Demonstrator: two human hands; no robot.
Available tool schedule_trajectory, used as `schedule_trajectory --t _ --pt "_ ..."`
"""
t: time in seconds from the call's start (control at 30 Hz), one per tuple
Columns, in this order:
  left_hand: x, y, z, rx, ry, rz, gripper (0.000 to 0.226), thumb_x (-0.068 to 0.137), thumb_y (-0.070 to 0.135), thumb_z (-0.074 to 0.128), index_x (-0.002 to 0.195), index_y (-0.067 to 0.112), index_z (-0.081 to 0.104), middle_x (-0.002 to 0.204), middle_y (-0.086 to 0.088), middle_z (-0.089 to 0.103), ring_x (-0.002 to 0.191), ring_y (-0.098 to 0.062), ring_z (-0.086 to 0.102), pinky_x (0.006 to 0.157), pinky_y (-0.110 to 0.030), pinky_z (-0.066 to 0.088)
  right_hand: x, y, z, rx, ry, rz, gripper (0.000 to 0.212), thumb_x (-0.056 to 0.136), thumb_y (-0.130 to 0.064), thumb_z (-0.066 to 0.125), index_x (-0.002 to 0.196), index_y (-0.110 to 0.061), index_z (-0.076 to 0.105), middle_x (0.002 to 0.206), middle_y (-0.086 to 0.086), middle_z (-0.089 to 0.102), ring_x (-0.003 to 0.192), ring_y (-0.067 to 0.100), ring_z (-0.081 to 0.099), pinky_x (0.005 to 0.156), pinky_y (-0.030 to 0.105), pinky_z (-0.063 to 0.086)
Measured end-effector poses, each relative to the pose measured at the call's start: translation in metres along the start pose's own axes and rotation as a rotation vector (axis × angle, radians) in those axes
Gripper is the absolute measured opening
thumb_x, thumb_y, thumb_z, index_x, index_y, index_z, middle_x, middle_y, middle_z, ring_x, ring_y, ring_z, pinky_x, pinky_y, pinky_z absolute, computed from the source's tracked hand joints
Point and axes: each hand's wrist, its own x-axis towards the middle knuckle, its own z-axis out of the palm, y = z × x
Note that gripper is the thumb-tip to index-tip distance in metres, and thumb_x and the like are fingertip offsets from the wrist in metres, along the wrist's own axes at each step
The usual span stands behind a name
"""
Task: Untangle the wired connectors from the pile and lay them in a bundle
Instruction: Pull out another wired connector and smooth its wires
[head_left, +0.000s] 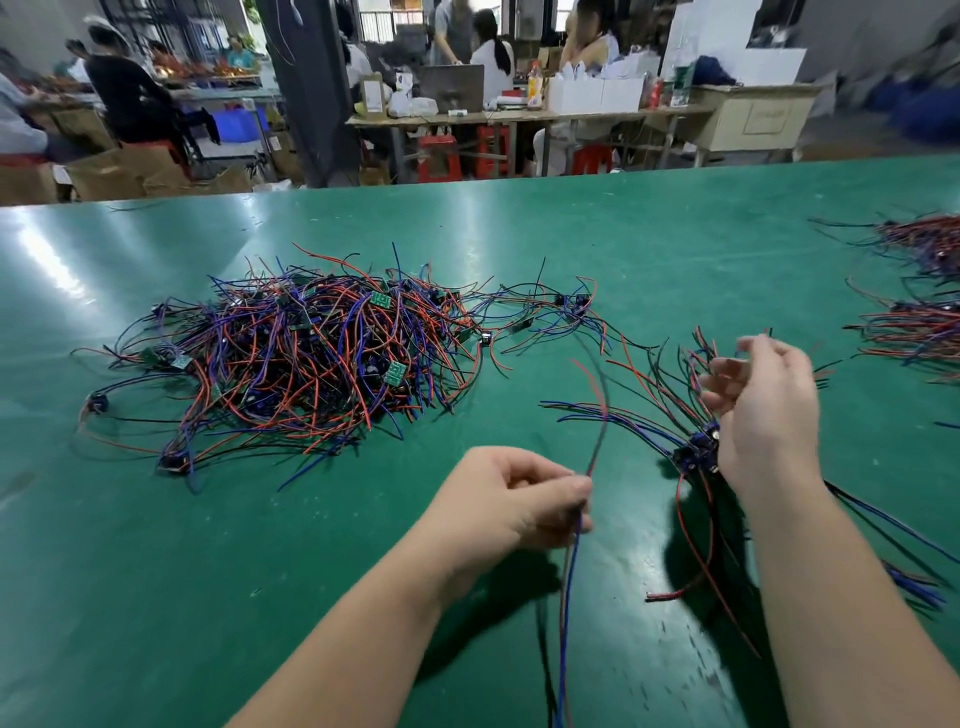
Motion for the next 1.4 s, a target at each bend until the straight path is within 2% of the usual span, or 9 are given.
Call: schedule_trajectory --t 0.07,0.23,0.3,0.6,1.0,1.13,1.23,1.3,1.4 --pt "0.003 0.003 -0.006 -0.049 0.087 0.031 0.007 0.084 0.007 0.069 0.077 0.005 0.067 0.07 -0.011 0.07 0.062 -0.016 0.069 0.055 -0.022 0.054 -0.003 -0.001 0.003 -0.022 -0.067 0.041 0.015 0.097 -0.014 0.044 0.083 -0.016 0.046 0.069 0.002 0.052 0.052 0.012 0.049 0.046 0.019 0.041" --pt "0.004 0.004 -0.006 -0.128 0.069 0.053 0.01 0.077 0.015 0.072 0.079 0.006 0.069 0.07 -0.007 0.071 0.063 -0.015 0.07 0.054 -0.02 0.053 -0.037 0.008 0.012 -0.269 -0.854 0.462 0.033 0.074 -0.032 0.066 0.091 -0.004 0.069 0.065 0.002 0.06 0.056 0.01 0.051 0.053 0.016 0.042" --pt "0.003 0.003 -0.005 -0.107 0.022 0.051 0.015 0.072 0.018 0.073 0.08 0.006 0.069 0.07 -0.008 0.07 0.063 -0.015 0.07 0.054 -0.02 0.053 -0.048 0.012 0.016 -0.246 -0.977 0.468 0.028 0.063 -0.027 0.072 0.081 -0.007 0.074 0.069 0.004 0.064 0.061 0.01 0.057 0.059 0.017 0.047" --pt "-0.002 0.002 -0.007 0.086 -0.209 -0.087 0.018 0.081 0.009 0.072 0.064 0.012 0.072 0.071 -0.01 0.07 0.064 -0.018 0.07 0.059 -0.026 0.056 -0.031 0.009 0.013 -0.163 -0.555 0.365 0.003 0.076 -0.002 0.067 0.076 -0.002 0.064 0.052 0.001 0.062 0.046 0.007 0.06 0.041 0.012 0.042" --pt "-0.005 -0.008 -0.011 0.358 -0.416 -0.235 0.007 0.078 0.012 0.077 0.074 0.012 0.072 0.07 -0.009 0.07 0.059 -0.013 0.067 0.057 -0.021 0.053 -0.009 0.014 0.006 -0.084 -0.206 0.131 0.018 0.085 -0.004 0.066 0.073 -0.01 0.055 0.047 0.003 0.057 0.034 0.008 0.054 0.033 0.013 0.038" --pt "0.001 -0.015 -0.005 0.235 -0.265 -0.18 0.013 0.084 0.014 0.072 0.071 0.012 0.069 0.07 -0.009 0.07 0.061 -0.016 0.068 0.057 -0.022 0.054 0.001 0.013 0.0 0.004 0.017 0.002 0.017 0.099 -0.012 0.045 0.083 -0.018 0.044 0.076 0.01 0.059 0.059 0.016 0.065 0.051 0.02 0.051" --pt "0.01 -0.009 -0.013 0.082 -0.054 -0.121 0.013 0.086 0.016 0.068 0.075 0.009 0.067 0.072 -0.009 0.071 0.064 -0.014 0.068 0.057 -0.02 0.055 0.002 0.004 -0.002 -0.055 0.188 -0.124 0.019 0.097 -0.014 0.037 0.082 -0.027 0.037 0.081 0.0 0.053 0.065 0.01 0.055 0.051 0.016 0.044" --pt "0.014 -0.006 -0.02 -0.026 0.084 -0.087 0.012 0.085 0.017 0.069 0.08 0.008 0.066 0.073 -0.008 0.072 0.066 -0.013 0.069 0.056 -0.019 0.055 -0.005 0.0 -0.001 -0.058 0.046 -0.117 0.02 0.093 -0.006 0.041 0.083 -0.023 0.044 0.077 0.003 0.054 0.057 0.01 0.056 0.048 0.017 0.043" --pt "0.018 -0.004 -0.029 -0.089 0.203 -0.039 0.013 0.084 0.017 0.07 0.081 0.006 0.065 0.068 -0.004 0.071 0.066 -0.012 0.071 0.052 -0.017 0.053 -0.031 0.006 0.01 -0.32 -0.482 -0.099 0.018 0.088 -0.002 0.058 0.085 -0.019 0.061 0.074 0.006 0.061 0.053 0.012 0.057 0.051 0.02 0.046"
